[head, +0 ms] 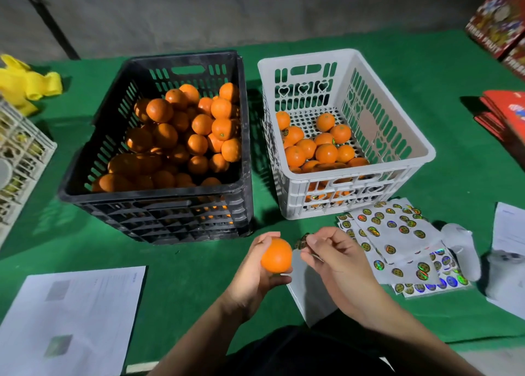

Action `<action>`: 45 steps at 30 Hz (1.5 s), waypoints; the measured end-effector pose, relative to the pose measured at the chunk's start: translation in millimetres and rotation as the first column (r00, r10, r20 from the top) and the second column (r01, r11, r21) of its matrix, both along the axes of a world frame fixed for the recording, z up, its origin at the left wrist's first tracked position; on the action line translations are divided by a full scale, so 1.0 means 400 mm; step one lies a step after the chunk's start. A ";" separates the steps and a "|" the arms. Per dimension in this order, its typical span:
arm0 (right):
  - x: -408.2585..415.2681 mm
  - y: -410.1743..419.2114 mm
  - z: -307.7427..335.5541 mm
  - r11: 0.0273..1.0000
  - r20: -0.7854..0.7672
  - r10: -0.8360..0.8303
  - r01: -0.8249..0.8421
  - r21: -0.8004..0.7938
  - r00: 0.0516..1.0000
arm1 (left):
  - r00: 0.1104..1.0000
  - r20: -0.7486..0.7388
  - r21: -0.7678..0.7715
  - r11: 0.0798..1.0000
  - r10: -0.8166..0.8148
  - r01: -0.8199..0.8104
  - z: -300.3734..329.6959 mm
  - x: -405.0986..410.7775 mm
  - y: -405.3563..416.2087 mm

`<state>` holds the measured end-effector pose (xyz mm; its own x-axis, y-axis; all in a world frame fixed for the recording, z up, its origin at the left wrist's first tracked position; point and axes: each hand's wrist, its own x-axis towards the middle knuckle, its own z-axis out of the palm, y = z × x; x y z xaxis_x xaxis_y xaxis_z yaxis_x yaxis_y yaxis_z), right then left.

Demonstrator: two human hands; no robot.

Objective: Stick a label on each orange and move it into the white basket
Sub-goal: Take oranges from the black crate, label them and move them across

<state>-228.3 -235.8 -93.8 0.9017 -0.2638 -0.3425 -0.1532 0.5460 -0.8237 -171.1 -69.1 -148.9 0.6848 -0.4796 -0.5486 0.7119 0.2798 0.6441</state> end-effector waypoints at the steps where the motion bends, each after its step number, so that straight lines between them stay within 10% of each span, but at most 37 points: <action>1: 0.004 0.000 -0.003 0.999 -0.006 -0.009 0.009 0.040 1.000 | 1.000 0.014 0.006 1.000 -0.008 0.008 0.004 -0.001 0.000; 6: 0.009 -0.003 -0.006 0.989 -0.024 0.002 0.002 0.146 1.000 | 0.993 0.106 0.052 0.998 -0.047 0.041 0.032 -0.007 -0.008; 24: 0.023 0.007 0.009 0.952 0.028 0.152 -0.139 -0.273 0.988 | 0.870 0.479 0.218 0.976 -0.113 0.007 0.084 -0.020 -0.031; 31: 0.057 -0.089 0.045 0.938 0.103 -0.107 0.135 -0.320 0.989 | 0.886 0.463 0.322 0.925 0.034 -0.204 0.073 0.015 0.022; 40: 0.141 -0.092 0.117 0.799 0.249 0.051 0.110 -0.591 0.967 | 0.907 0.418 0.232 0.960 0.048 -0.158 0.126 0.025 0.028; 45: 0.290 -0.145 0.141 0.494 0.334 0.149 0.222 -0.840 0.931 | 0.869 0.495 0.249 0.957 0.006 -0.148 0.167 0.036 0.013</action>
<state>-112.4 -293.7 -37.5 0.8801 -0.2898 0.3761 0.2173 -0.4583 -0.8618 -156.5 -64.0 -82.1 0.9252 -0.2960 -0.2372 0.2729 0.0852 0.9582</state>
